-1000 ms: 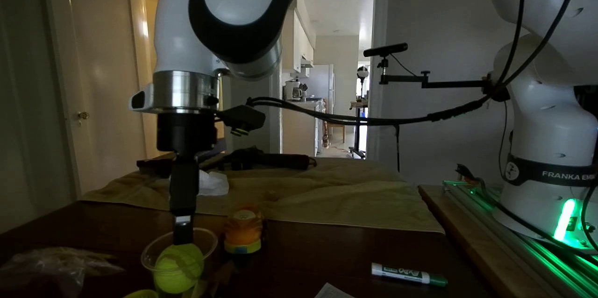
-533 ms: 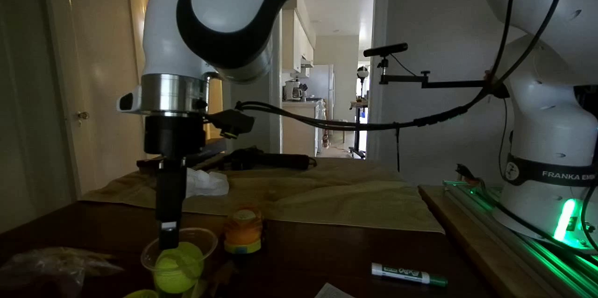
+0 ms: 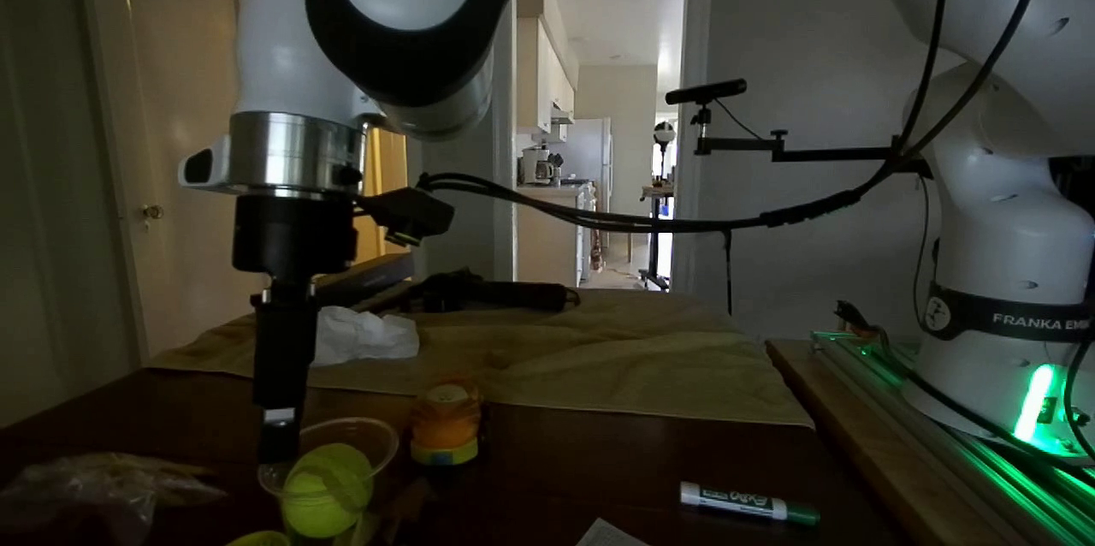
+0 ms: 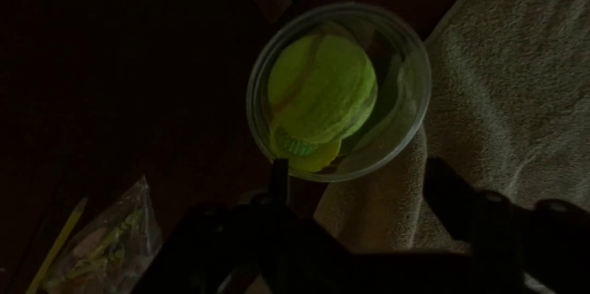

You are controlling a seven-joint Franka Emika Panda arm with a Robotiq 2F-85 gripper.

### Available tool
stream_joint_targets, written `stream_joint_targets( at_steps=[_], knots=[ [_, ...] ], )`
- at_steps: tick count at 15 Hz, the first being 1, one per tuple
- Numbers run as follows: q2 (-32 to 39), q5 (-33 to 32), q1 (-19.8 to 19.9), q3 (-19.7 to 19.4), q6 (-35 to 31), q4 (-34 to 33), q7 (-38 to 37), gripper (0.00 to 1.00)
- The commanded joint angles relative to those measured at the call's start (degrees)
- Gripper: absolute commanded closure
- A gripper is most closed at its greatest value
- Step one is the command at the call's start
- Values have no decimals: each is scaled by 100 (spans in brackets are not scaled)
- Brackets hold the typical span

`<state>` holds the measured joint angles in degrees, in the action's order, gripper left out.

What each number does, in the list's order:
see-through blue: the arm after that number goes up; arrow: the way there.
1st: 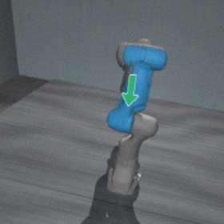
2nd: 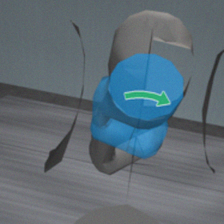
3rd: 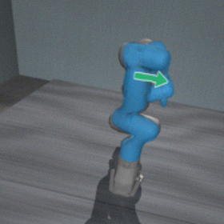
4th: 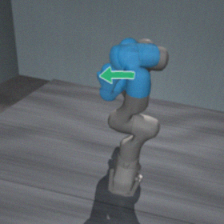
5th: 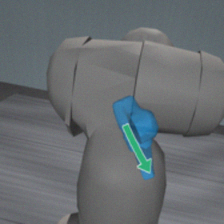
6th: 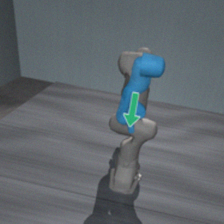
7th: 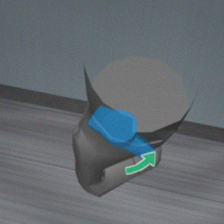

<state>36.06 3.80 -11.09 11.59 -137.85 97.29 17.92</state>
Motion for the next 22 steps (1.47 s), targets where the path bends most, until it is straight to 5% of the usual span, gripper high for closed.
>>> stream_joint_targets(
  at_steps=[1,22],
  knots=[
    [108,-133,-74,85,97,-139,-178,21],
    [-69,-89,-26,51,-21,250,-550,21]
  ],
)
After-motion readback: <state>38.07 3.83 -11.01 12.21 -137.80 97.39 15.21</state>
